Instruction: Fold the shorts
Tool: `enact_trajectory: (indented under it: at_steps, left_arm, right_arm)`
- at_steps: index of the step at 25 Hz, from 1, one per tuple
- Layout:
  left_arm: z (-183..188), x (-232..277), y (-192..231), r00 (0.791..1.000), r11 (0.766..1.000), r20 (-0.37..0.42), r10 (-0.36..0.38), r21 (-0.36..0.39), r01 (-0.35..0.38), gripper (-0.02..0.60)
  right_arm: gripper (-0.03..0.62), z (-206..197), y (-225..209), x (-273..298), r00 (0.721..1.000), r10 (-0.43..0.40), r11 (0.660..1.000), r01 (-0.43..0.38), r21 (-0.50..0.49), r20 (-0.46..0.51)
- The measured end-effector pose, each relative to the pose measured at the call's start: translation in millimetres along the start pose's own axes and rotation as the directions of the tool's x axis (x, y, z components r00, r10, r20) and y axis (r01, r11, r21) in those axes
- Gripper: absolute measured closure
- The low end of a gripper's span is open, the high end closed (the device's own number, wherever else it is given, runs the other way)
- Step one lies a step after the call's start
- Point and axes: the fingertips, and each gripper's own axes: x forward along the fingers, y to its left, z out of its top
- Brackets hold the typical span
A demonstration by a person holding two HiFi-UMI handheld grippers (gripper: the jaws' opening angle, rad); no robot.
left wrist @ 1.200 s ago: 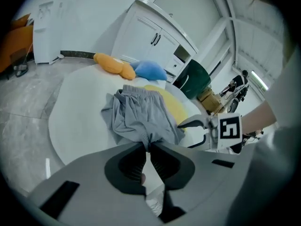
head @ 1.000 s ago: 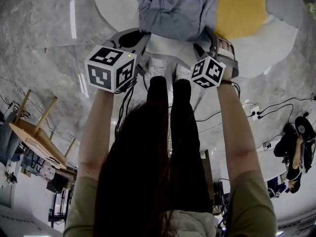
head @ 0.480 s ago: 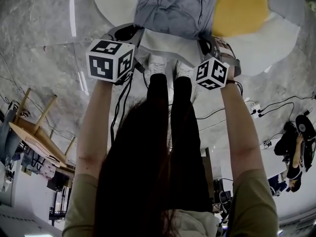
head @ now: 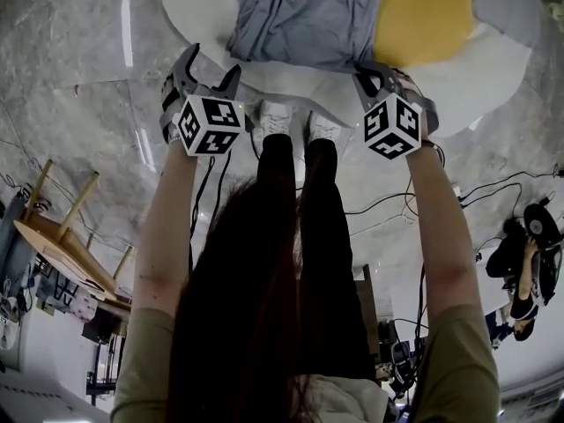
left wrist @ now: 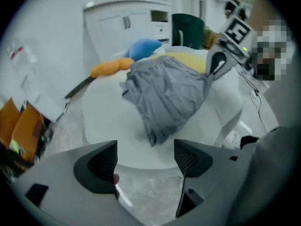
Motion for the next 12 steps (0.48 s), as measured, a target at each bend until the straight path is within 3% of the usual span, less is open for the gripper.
enact_trajectory:
  at_steps: [2, 5, 8, 12]
  left_arm:
    - [20.7, -3.6, -16.6, 0.997, 0.980, 0.077, 0.003, 0.200, -0.018, 0.202]
    - [41.4, 4.1, -49.2, 0.994, 0.908, 0.096, -0.052, 0.418, 0.007, 0.184]
    - [49.1, 17.7, -58.2, 0.995, 0.888, 0.089, -0.035, 0.461, -0.010, 0.184]
    - [45.5, 35.6, -53.2, 0.999, 0.869, 0.050, 0.019, 0.494, -0.041, 0.187]
  right_arm:
    - [0.585, 2.7, -0.8, -5.9, 0.999, 0.047, 0.998, -0.047, 0.035, 0.021]
    - [0.585, 11.5, -6.1, -20.7, 0.991, 0.113, 0.986, -0.120, 0.117, 0.066]
    - [0.585, 24.8, -11.7, -36.1, 0.980, 0.160, 0.961, -0.182, 0.208, 0.120]
    - [0.585, 33.6, -11.6, -49.0, 0.967, 0.210, 0.949, -0.237, 0.209, 0.143]
